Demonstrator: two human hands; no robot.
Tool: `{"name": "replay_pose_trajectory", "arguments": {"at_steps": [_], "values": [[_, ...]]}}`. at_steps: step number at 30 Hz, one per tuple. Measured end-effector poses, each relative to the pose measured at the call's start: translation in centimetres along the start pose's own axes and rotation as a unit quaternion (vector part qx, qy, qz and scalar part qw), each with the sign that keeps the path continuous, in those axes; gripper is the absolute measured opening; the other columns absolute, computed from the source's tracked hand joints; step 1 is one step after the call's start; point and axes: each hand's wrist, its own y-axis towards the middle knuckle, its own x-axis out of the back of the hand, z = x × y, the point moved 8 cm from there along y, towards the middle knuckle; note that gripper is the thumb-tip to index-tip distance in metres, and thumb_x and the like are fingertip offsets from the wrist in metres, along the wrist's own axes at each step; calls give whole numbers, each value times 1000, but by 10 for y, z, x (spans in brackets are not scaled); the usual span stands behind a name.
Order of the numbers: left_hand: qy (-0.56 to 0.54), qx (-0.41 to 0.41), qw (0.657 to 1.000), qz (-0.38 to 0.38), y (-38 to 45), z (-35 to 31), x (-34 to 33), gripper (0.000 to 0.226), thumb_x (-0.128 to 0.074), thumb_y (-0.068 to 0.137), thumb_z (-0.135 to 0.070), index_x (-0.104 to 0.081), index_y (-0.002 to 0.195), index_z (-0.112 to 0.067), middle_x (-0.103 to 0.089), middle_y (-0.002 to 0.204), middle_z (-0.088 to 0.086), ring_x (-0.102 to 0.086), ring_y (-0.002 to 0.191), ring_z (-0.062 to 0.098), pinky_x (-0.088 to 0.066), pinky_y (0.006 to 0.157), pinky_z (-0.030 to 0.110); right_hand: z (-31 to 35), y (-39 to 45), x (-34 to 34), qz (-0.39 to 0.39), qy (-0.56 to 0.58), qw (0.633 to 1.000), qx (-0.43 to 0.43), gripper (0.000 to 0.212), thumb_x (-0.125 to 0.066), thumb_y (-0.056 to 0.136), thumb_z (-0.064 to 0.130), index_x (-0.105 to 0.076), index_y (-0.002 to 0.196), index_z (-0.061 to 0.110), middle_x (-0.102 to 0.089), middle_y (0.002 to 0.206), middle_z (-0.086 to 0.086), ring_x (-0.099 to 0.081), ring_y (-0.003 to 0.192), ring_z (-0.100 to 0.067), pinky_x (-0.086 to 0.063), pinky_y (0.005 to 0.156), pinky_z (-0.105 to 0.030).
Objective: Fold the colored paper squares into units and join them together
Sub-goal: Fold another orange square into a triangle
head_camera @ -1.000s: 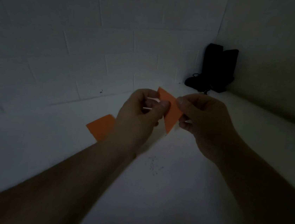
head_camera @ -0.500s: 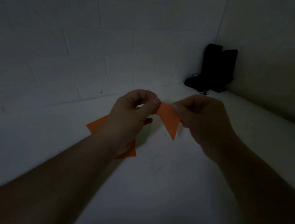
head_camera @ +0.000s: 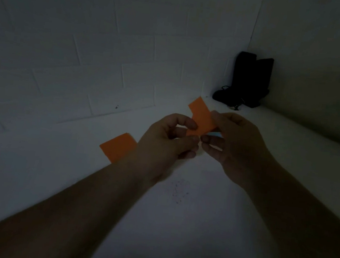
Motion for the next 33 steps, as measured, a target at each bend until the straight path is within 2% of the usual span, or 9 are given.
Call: {"name": "replay_pose_trajectory", "arguments": {"at_steps": [4, 8, 13, 18, 20, 22, 27, 30, 33], "values": [[-20, 11, 999, 35, 0, -3, 1, 23, -68, 82, 12, -70, 86, -11, -64, 71, 6, -63, 70, 20, -57, 70, 30, -3, 1, -4, 63, 99, 992, -55, 23, -55, 100, 35, -63, 96, 14, -71, 116, -9, -67, 110, -29, -55, 89, -48], [-45, 17, 995, 90, -3, -5, -4, 19, -63, 71, 5, -68, 79, -11, -62, 71, 13, -61, 65, 22, -56, 66, 30, 2, 3, 0, 91, 42, 994, -35, 28, -60, 96, 32, -60, 122, 21, -73, 116, -1, -65, 114, -30, -54, 89, -51], [-28, -10, 999, 33, 3, -10, 11, 23, -64, 73, 2, -73, 71, -19, -63, 71, 13, -62, 66, 21, -55, 65, 27, 4, 6, 3, 65, 38, 996, -40, 8, -59, 98, 23, -65, 102, 20, -69, 108, -5, -68, 104, -28, -57, 78, -40], [-37, -4, 999, 9, 4, -12, 20, 26, -57, 93, 5, -71, 85, -16, -67, 80, 7, -65, 79, 20, -55, 75, 31, 8, 2, -4, 111, 65, 992, -23, 5, -66, 88, 17, -68, 92, 18, -76, 81, 3, -73, 89, -18, -59, 81, -39], [-61, 5, 998, 10, 3, -12, 18, 15, -70, 87, -3, -70, 96, -15, -70, 91, 7, -69, 87, 20, -57, 76, 29, 9, 0, -7, 123, 76, 989, -21, 17, -69, 77, 18, -68, 94, 17, -75, 85, 0, -72, 91, -20, -59, 80, -39], [-108, 9, 994, 6, 2, -11, 17, 37, -78, 72, -8, -69, 107, -11, -72, 100, 11, -73, 91, 22, -60, 79, 28, 10, -1, -7, 121, 80, 989, -17, 27, -69, 72, 19, -68, 99, 16, -72, 98, -6, -70, 95, -23, -60, 81, -40], [-101, -17, 994, 28, 1, -17, 18, 61, -81, 63, 0, -66, 122, -11, -74, 109, 7, -74, 98, 28, -62, 84, 35, 7, 3, 0, 101, 67, 993, -16, 20, -64, 91, 10, -65, 109, 18, -66, 114, -15, -69, 100, -30, -60, 74, -37], [-98, -9, 995, 13, 2, -17, 19, 54, -77, 69, 4, -66, 120, -10, -72, 111, 9, -74, 95, 26, -62, 81, 32, 7, 4, -1, 113, 56, 992, -6, 22, -63, 93, 6, -65, 111, 20, -66, 109, -13, -69, 103, -30, -60, 79, -39], [-91, 10, 996, 4, 3, -14, 21, 31, -65, 90, 7, -66, 114, -12, -71, 105, 11, -73, 96, 24, -62, 79, 34, 11, -3, -10, 155, -22, 987, 38, 33, -66, 90, 0, -66, 115, 21, -67, 84, -4, -73, 87, -19, -60, 75, -32]]}}
